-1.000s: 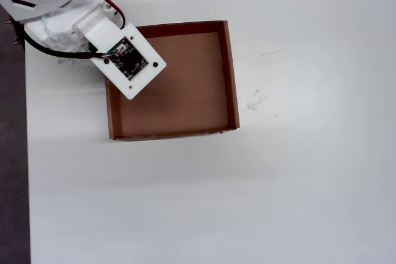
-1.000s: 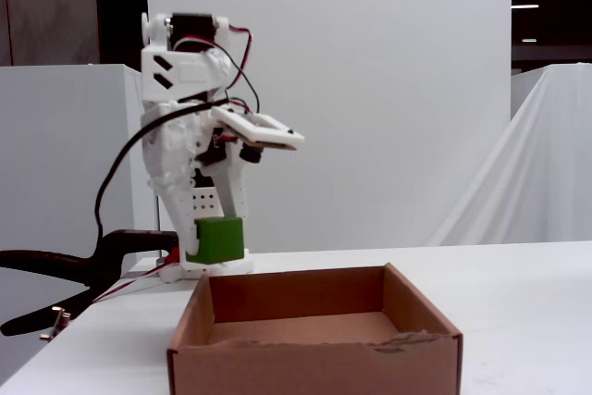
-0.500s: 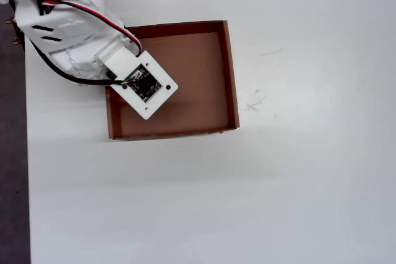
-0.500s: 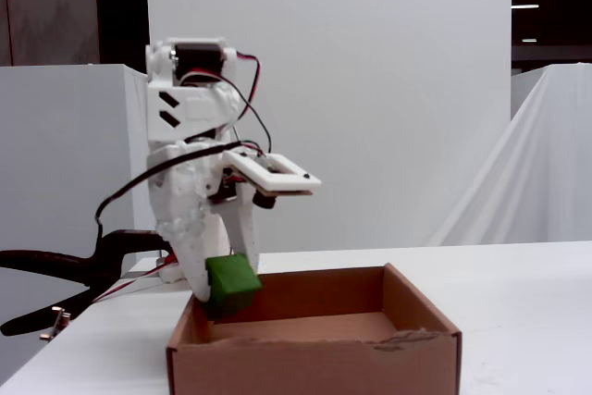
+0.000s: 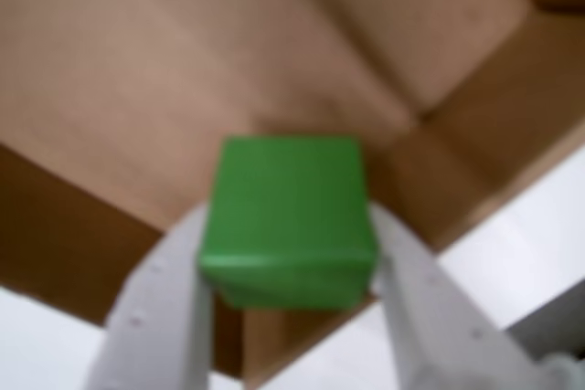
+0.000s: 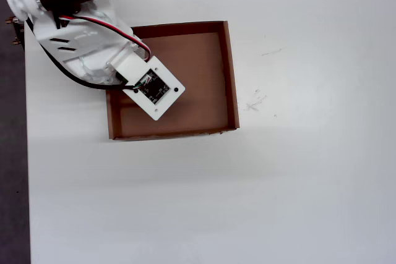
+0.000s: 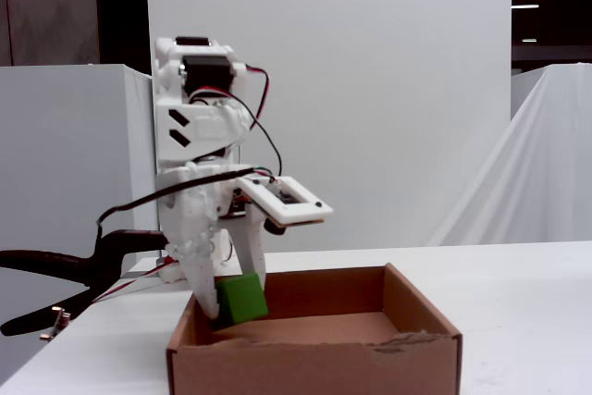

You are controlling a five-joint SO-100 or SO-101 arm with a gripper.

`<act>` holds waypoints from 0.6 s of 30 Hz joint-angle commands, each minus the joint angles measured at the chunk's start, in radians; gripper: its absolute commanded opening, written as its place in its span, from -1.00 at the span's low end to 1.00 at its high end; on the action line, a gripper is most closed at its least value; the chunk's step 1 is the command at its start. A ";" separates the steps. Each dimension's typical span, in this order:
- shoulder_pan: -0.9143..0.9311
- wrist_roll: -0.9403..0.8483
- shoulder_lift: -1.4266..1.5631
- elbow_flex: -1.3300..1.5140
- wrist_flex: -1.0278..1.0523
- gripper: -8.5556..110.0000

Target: Grasp a green cube and put it in a box.

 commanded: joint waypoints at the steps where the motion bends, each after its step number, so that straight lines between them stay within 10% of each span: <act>1: -0.025 0.021 -0.009 -0.123 0.048 -0.58; 18: -0.063 0.043 0.000 -0.012 -0.041 -0.58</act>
